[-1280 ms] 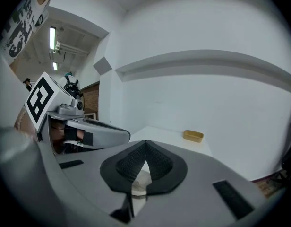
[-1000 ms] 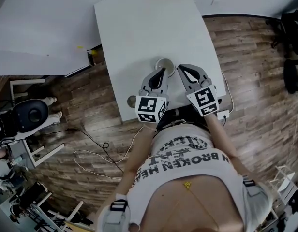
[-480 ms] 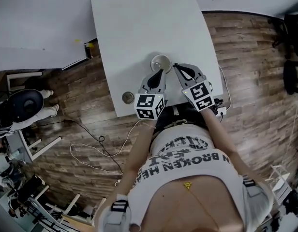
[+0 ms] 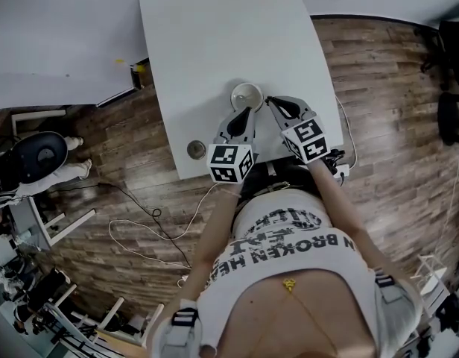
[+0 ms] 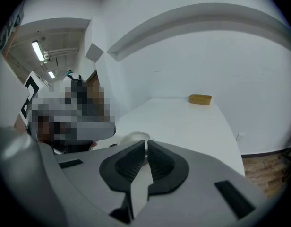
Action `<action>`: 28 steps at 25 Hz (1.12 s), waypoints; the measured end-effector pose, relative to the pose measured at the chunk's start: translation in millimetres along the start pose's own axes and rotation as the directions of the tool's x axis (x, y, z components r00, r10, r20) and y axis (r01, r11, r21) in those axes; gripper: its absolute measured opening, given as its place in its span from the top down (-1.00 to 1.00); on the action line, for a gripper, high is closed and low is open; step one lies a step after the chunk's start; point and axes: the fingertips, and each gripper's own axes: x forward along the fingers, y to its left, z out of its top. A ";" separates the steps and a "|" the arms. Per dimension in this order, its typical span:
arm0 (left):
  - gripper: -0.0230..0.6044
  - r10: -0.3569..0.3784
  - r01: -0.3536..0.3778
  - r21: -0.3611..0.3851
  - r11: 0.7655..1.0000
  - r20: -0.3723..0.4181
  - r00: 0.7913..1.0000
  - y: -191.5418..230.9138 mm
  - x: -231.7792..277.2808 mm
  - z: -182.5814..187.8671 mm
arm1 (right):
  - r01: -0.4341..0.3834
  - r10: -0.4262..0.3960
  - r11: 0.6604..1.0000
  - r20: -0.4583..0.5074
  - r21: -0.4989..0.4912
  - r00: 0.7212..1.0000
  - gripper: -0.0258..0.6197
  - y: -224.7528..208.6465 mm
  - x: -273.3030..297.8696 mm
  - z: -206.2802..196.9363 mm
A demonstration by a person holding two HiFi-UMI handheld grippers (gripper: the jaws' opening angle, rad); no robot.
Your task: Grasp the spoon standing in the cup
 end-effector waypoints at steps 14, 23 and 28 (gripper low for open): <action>0.93 0.020 -0.019 -0.022 1.000 0.006 1.000 1.4 -3.7 -1.5 | -0.117 0.117 0.938 0.019 0.327 0.993 0.46 -6.2 12.8 -14.5; 0.93 0.062 -0.061 -0.060 0.996 0.023 0.998 8.5 -14.7 -2.0 | -0.178 0.193 0.878 0.011 0.444 0.981 0.48 -0.4 22.7 -19.8; 0.93 0.075 -0.073 -0.068 0.995 0.030 0.997 10.6 -18.9 -2.4 | -0.183 0.198 0.867 0.016 0.463 0.980 0.66 0.8 24.1 -18.9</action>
